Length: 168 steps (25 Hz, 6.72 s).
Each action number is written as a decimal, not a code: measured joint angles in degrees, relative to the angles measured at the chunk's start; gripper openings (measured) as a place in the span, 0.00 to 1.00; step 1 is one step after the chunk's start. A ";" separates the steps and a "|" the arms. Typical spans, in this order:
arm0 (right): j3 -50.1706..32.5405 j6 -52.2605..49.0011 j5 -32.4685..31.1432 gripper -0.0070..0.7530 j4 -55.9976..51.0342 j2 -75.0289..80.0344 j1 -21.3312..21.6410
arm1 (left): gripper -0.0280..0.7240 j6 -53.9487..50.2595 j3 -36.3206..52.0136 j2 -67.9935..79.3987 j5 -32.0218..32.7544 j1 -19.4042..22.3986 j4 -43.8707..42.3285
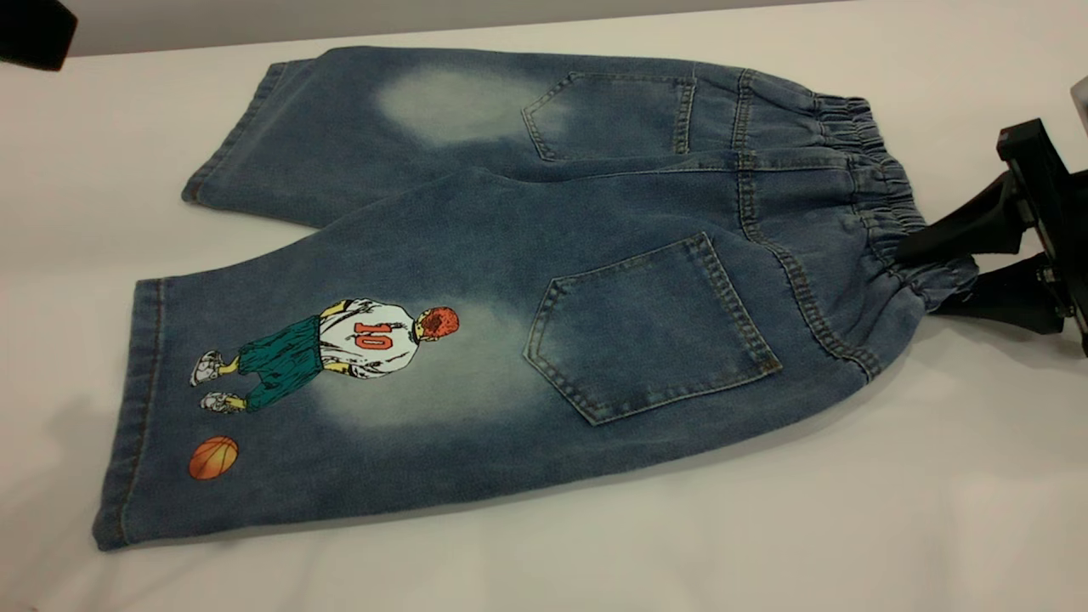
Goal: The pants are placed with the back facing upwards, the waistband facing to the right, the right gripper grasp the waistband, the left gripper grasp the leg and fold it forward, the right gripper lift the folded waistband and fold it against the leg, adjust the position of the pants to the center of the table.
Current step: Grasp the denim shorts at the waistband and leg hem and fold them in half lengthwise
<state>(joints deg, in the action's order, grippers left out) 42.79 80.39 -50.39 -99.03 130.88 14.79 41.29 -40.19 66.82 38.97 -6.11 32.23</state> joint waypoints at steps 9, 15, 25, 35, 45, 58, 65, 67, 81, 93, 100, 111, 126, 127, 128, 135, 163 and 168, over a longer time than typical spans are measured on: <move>0.00 -0.04 -0.03 0.06 -0.08 0.25 0.00 | 0.57 0.00 0.00 9.21 -0.46 0.00 -2.69; 0.00 -0.04 -2.81 0.05 -0.83 0.25 0.00 | 0.57 0.00 0.00 19.12 -0.77 -1.48 -8.72; 0.00 0.13 -4.40 0.05 -0.93 0.25 0.00 | 0.57 -5.38 5.69 32.28 -8.17 -13.28 -21.42; 0.00 0.13 -5.24 0.06 -0.93 0.25 0.05 | 0.57 -18.35 11.43 32.74 -16.55 -13.54 -35.46; 0.00 0.13 -5.24 0.06 -0.93 0.25 0.05 | 0.57 -20.48 12.64 36.41 -22.17 -13.54 -39.82; 0.00 0.13 -7.46 0.06 -0.93 0.25 0.05 | 0.57 -20.72 12.54 42.12 -28.11 -13.54 -39.57; 0.00 0.13 -7.70 0.06 -0.93 0.25 0.05 | 0.55 -22.09 12.40 44.62 -29.52 -13.54 -39.71; 0.00 0.08 -7.75 0.06 -0.93 0.25 0.05 | 0.49 -22.22 12.40 44.74 -29.76 -13.54 -39.78; -6.41 -1.04 -12.73 0.06 -1.03 -4.31 2.37 | 0.14 -22.09 12.58 41.79 -27.72 -14.66 -38.53; -21.87 1.07 -14.81 0.06 -0.87 -16.53 8.28 | 0.14 -22.25 12.59 13.43 -14.58 -16.30 -42.22; -21.90 -3.69 -18.87 0.06 -0.67 -20.94 8.22 | 0.14 -34.49 7.84 4.28 -19.39 -13.62 -55.81; -11.66 -17.11 -10.93 0.06 -0.59 -20.35 8.02 | 0.14 -48.12 -9.39 23.90 -25.78 -7.03 -77.22; 0.24 -26.48 -6.09 0.06 -1.05 -8.95 7.70 | 0.14 -47.17 -36.17 52.10 -28.17 -7.21 -77.27; 0.91 -26.63 -5.82 0.06 -1.12 -8.15 7.31 | 0.14 -47.17 -37.12 53.08 -28.04 -7.21 -77.27; 1.52 -26.84 -5.72 0.06 -1.06 -7.49 6.92 | 0.14 -47.17 -37.73 53.95 -27.94 -7.21 -77.27; 6.54 -26.89 -5.92 0.06 -1.04 -5.84 2.31 | 0.14 -47.17 -38.29 56.21 -27.26 -7.14 -77.35; 10.85 -23.47 -12.44 0.56 -1.01 -6.43 5.88 | 0.56 -52.77 -38.57 55.48 -31.97 -7.38 -81.56; 10.65 -22.84 -19.35 0.63 -0.77 -6.90 5.27 | 0.57 -54.83 -38.90 53.71 -31.34 -8.69 -81.56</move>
<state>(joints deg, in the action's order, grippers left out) 53.44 57.55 -69.74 -99.80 123.98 20.06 -13.54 -79.09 120.52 7.63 -14.80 -49.34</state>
